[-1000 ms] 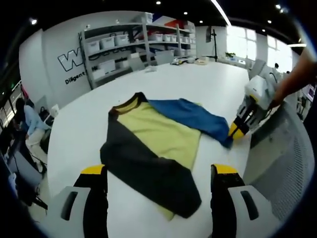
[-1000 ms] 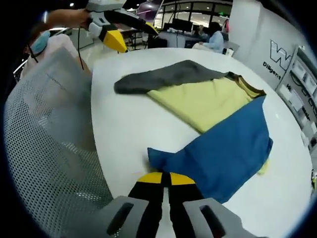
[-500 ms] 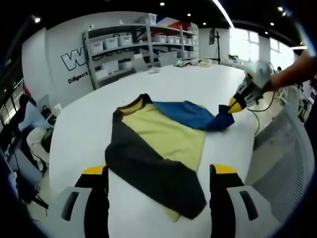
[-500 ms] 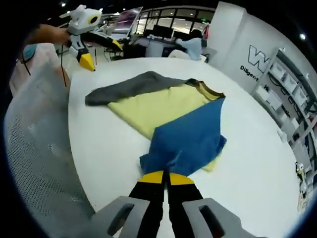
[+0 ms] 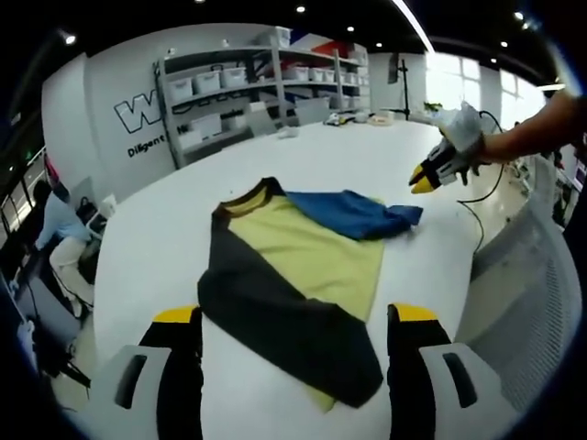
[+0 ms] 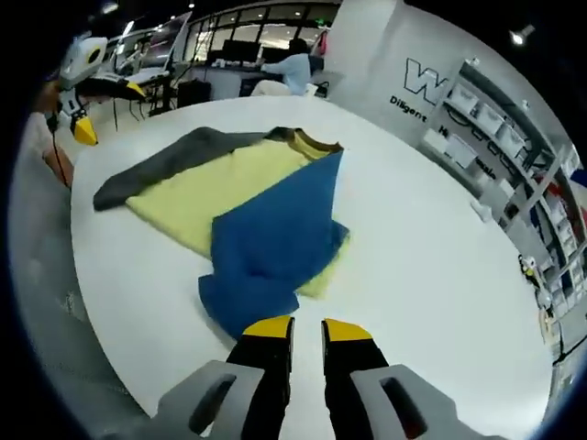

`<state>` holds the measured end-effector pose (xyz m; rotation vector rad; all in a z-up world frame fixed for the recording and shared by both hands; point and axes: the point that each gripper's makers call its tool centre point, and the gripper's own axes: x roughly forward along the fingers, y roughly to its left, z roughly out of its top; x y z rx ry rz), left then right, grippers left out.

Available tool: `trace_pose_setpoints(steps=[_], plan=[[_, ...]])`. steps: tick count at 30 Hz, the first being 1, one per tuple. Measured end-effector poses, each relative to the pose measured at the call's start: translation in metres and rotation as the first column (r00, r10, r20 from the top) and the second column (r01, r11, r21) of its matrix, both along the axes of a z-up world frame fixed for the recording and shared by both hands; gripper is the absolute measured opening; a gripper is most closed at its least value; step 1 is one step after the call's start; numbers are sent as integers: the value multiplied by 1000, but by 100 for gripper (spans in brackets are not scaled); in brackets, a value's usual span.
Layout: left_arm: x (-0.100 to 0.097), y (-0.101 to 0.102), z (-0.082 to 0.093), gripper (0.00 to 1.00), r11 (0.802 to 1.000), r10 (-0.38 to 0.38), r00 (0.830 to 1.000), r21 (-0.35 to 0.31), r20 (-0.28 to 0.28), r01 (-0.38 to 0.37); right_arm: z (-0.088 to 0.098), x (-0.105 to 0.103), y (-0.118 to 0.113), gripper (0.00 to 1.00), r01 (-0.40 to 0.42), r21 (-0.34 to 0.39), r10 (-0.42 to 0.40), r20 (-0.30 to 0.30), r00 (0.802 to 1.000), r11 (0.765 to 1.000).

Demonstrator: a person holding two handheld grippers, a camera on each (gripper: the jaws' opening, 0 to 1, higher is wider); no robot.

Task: Fold the garment on the visible template until the final outline fits inside the template.

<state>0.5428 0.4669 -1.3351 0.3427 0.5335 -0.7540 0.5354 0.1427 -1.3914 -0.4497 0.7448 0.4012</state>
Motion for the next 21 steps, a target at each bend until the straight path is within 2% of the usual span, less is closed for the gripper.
trace_pose_setpoints(steps=[3, 6, 8, 13, 15, 17, 19, 21], plan=[[-1, 2, -1, 80, 1000, 2, 1000, 7, -1, -2, 1, -4, 12, 7, -12, 11, 12, 3, 1000, 1000], [-2, 3, -2, 80, 1000, 9, 1000, 8, -3, -9, -1, -8, 35, 8, -10, 95, 11, -12, 1000, 995], [-2, 4, -3, 79, 1000, 13, 1000, 9, -4, -13, -7, -15, 51, 8, -11, 140, 19, -53, 998, 990], [-5, 3, -3, 79, 1000, 15, 1000, 10, -7, -15, -29, -33, 75, 8, -43, 144, 61, -126, 990, 989], [-6, 3, -3, 79, 1000, 13, 1000, 11, -6, -13, -34, -38, 79, 10, -72, 125, 88, -127, 988, 990], [-7, 3, -4, 79, 1000, 15, 1000, 11, -9, -15, -37, -40, 80, 13, -63, 134, 82, -139, 987, 989], [-7, 4, -4, 79, 1000, 17, 1000, 11, -10, -17, -39, -41, 86, 17, 1, 191, 33, -172, 985, 982], [-7, 4, -4, 79, 1000, 17, 1000, 12, -10, -17, -39, -39, 90, 22, -4, 192, 37, -167, 985, 981]])
